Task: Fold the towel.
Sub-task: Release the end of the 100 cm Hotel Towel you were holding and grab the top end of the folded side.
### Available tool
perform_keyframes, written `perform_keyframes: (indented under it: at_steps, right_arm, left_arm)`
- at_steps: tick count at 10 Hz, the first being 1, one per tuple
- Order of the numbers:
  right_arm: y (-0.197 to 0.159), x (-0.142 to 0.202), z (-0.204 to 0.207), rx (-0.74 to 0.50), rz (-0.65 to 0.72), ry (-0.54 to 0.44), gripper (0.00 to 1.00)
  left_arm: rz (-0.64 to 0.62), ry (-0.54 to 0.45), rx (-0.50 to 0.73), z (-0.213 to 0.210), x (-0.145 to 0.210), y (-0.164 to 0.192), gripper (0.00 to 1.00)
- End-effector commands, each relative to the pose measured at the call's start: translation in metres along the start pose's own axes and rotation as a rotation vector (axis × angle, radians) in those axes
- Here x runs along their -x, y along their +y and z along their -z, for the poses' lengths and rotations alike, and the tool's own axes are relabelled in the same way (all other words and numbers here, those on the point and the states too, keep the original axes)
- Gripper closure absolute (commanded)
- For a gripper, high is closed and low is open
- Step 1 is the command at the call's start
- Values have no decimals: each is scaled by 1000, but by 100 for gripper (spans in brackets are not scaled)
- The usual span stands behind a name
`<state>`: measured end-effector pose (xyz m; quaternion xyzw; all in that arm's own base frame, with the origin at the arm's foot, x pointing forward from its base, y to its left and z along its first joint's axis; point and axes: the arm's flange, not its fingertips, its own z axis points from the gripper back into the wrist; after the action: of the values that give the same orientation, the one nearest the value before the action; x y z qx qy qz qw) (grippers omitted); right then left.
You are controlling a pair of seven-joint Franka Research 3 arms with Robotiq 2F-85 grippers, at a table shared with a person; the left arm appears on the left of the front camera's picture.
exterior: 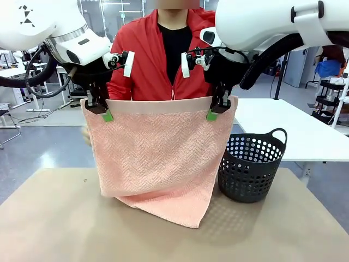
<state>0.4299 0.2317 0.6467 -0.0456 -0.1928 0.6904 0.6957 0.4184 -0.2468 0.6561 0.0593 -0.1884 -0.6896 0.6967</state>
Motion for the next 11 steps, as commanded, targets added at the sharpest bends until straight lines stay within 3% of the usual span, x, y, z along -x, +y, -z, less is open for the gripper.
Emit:
perform_keyframes:
  at_steps: [1,11]
  right_arm:
    - [-1,1,-1,-3,-16,4,100]
    - [-1,1,-1,-3,-16,4,100]
  left_arm:
    - [6,6,-9,-2,1,1,100]
    - [6,6,-9,-2,1,1,100]
